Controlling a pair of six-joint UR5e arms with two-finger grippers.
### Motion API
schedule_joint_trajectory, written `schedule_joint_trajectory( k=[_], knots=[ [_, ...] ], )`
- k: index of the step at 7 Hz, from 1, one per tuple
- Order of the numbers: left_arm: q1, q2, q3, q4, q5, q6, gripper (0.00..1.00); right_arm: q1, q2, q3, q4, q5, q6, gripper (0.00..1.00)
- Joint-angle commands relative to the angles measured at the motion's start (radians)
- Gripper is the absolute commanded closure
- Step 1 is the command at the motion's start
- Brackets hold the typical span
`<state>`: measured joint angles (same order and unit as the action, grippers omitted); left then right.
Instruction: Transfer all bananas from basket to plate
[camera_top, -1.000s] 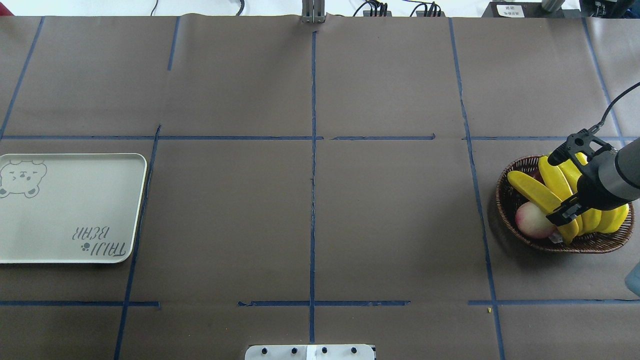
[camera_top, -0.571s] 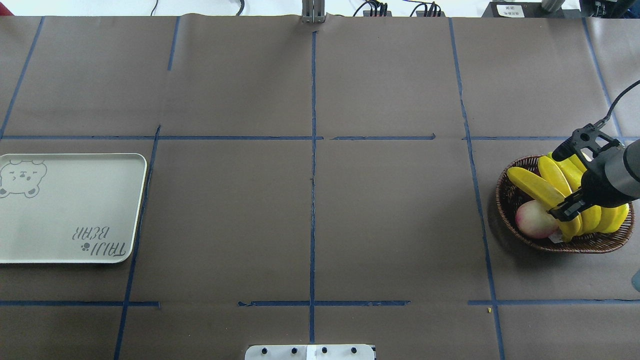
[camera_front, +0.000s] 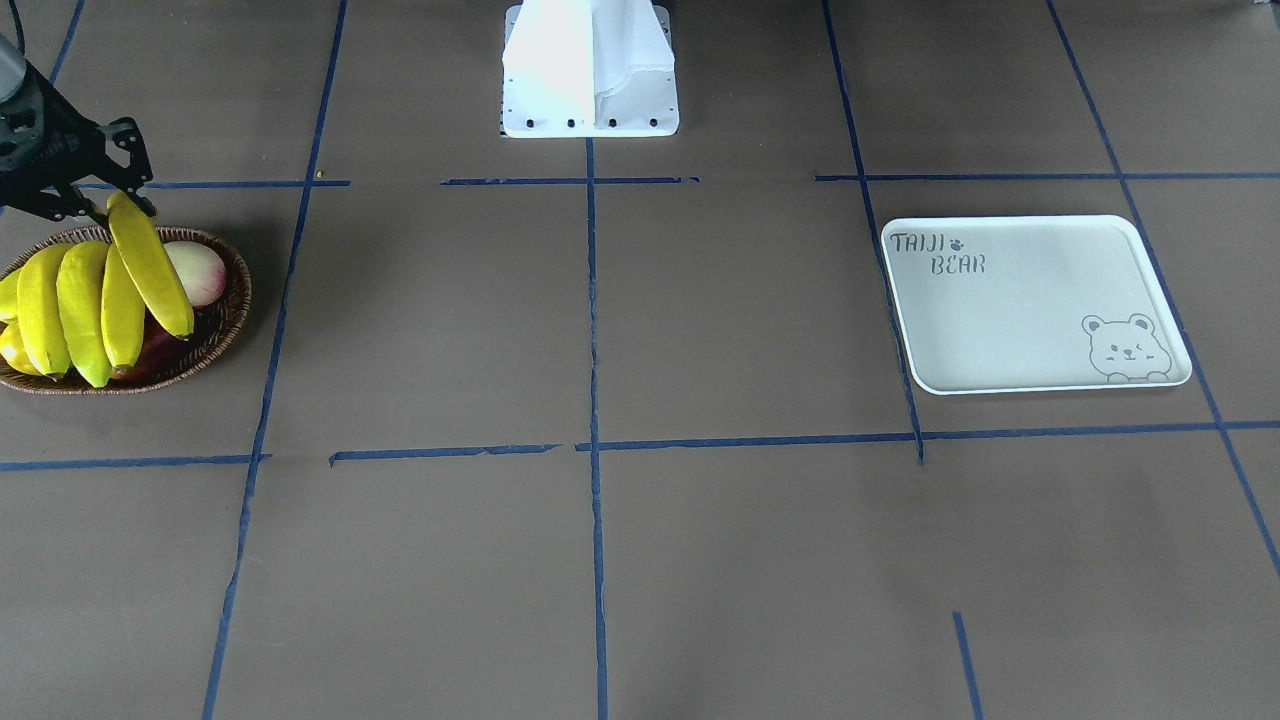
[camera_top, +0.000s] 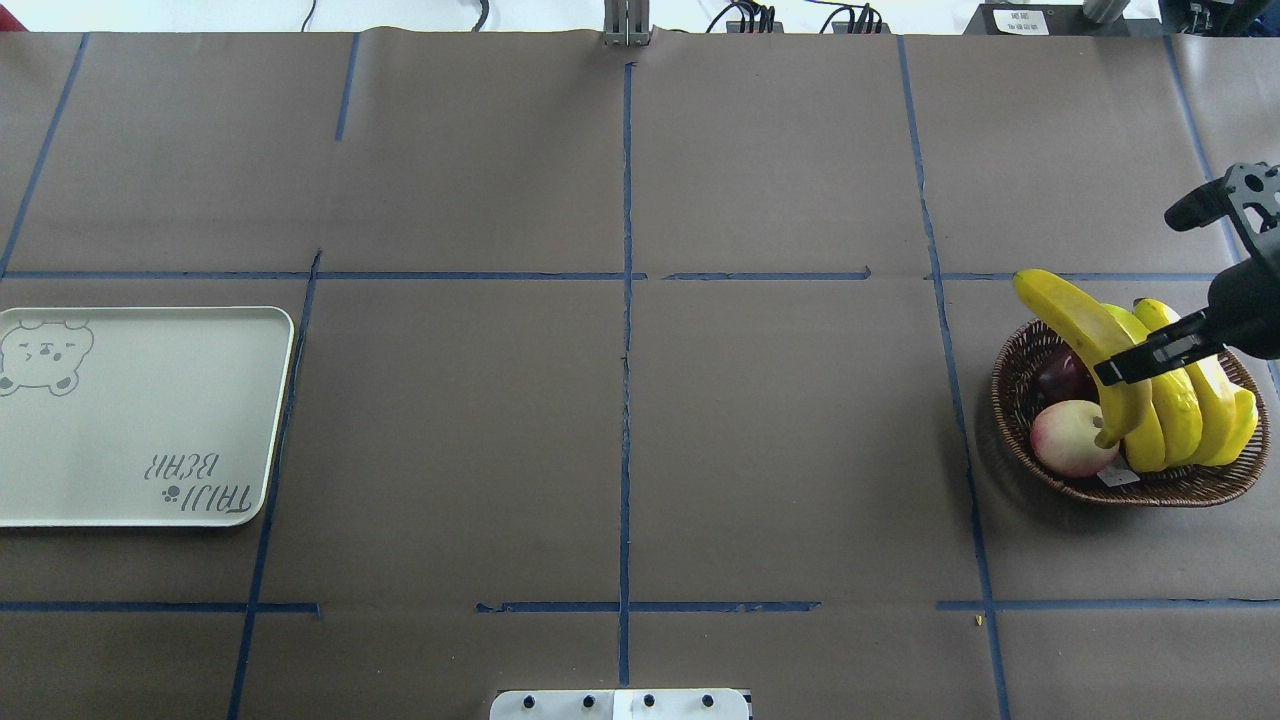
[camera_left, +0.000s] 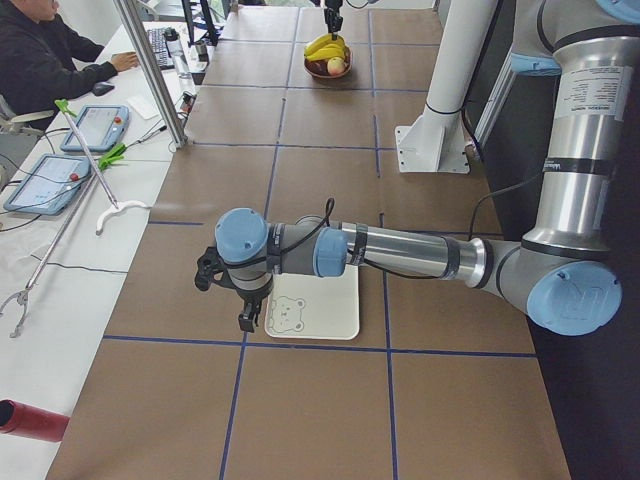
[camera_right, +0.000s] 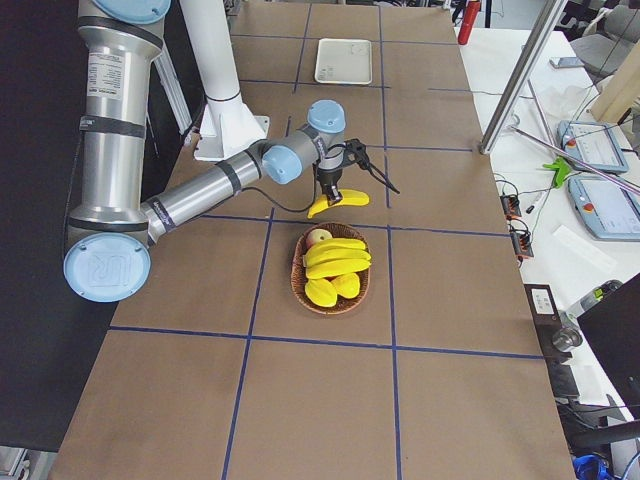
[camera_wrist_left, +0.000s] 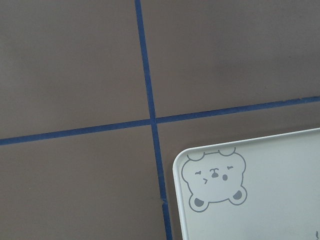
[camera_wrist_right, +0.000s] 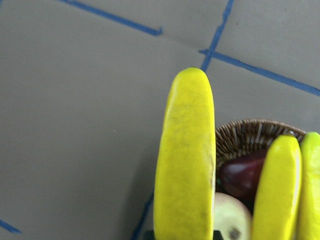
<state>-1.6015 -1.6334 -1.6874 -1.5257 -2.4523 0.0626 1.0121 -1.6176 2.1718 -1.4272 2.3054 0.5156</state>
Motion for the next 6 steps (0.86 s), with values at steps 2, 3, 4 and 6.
schedule_joint_trajectory(
  k=[2, 3, 4, 6],
  knots=[
    [0.249, -0.019, -0.077, -0.420, 0.012, -0.663, 0.00, -0.081, 0.261, -0.090, 0.232, -0.030, 0.635, 0.99],
    [0.364, -0.064, -0.060, -0.596, 0.018, -0.959, 0.00, -0.143, 0.263, -0.095, 0.364, -0.114, 0.776, 0.99],
    [0.430, -0.132, -0.060, -0.682, 0.069, -1.182, 0.01, -0.218, 0.265, -0.099, 0.480, -0.227, 0.899, 0.99],
    [0.608, -0.279, -0.061, -0.801, 0.203, -1.570, 0.01, -0.431, 0.277, -0.115, 0.684, -0.531, 1.044, 0.99]
  ],
)
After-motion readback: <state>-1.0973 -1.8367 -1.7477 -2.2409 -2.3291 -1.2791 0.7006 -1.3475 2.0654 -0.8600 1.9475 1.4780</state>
